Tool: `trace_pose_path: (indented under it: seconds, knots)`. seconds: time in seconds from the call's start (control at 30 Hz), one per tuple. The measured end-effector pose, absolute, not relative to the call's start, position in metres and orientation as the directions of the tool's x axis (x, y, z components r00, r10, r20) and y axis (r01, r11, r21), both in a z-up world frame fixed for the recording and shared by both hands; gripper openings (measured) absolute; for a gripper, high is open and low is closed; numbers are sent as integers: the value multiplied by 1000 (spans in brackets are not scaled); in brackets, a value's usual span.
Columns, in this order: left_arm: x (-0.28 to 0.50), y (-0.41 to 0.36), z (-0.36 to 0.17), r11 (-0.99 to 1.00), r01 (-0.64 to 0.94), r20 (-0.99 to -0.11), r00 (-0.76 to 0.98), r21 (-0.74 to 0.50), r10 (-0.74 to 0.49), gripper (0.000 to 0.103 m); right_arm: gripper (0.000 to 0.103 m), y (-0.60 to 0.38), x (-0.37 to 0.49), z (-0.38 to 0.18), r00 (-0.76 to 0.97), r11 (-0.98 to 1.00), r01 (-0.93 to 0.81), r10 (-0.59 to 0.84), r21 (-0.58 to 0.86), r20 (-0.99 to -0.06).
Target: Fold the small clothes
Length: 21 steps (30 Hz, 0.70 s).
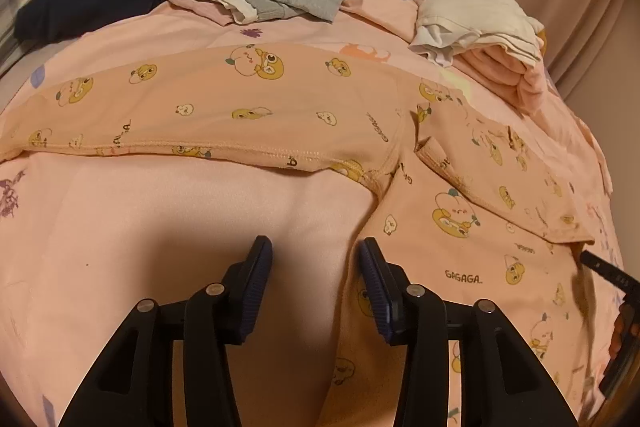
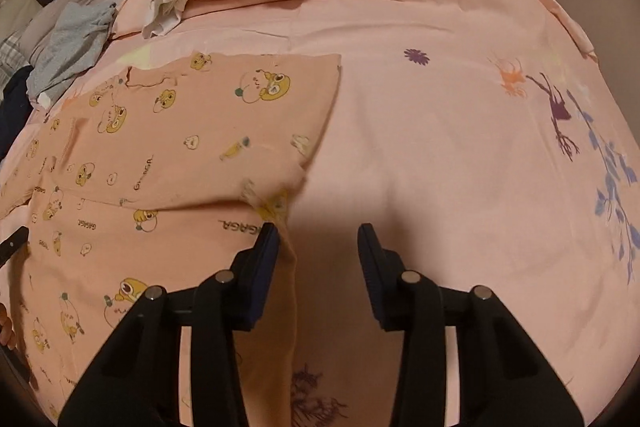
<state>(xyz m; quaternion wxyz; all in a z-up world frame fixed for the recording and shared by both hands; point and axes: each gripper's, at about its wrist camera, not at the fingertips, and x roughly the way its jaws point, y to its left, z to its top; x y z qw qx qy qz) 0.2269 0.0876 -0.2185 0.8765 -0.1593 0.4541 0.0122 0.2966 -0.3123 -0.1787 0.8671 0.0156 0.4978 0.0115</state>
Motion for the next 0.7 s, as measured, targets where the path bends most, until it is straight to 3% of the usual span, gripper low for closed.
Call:
trace_pose_path:
  seconds: [0.1,0.2,0.23,0.37,0.5,0.6,0.7]
  knots:
    - [229,85,-219,948,-175,-801,587,-264,-115,51,50,-309,300,-174,528,997,-10,72,78,-846]
    - [231,79,-220,954,-158,-798,592,-255,-115,63,44,-313,301,-178,547,995,57,-96,-78,-831]
    - [233,76,-220,958,-151,-802,587,-243,-110,67,31,-321,303,-184,546,994,85,-101,-65,-832]
    - [237,61,-222,981,-122,-816,576,-148,-52,74,29,-350,297,-202,558,982,140,29,128,-829]
    - [238,59,-223,985,-115,-817,575,-128,-40,76,33,-328,287,-193,478,999,41,-36,-19,-878]
    - [238,65,-222,980,-118,-816,575,-162,-65,76,33,-328,286,-166,515,998,31,36,60,-857]
    - [237,67,-223,977,-116,-810,581,-179,-80,76,32,-323,295,-136,624,988,17,111,155,-774]
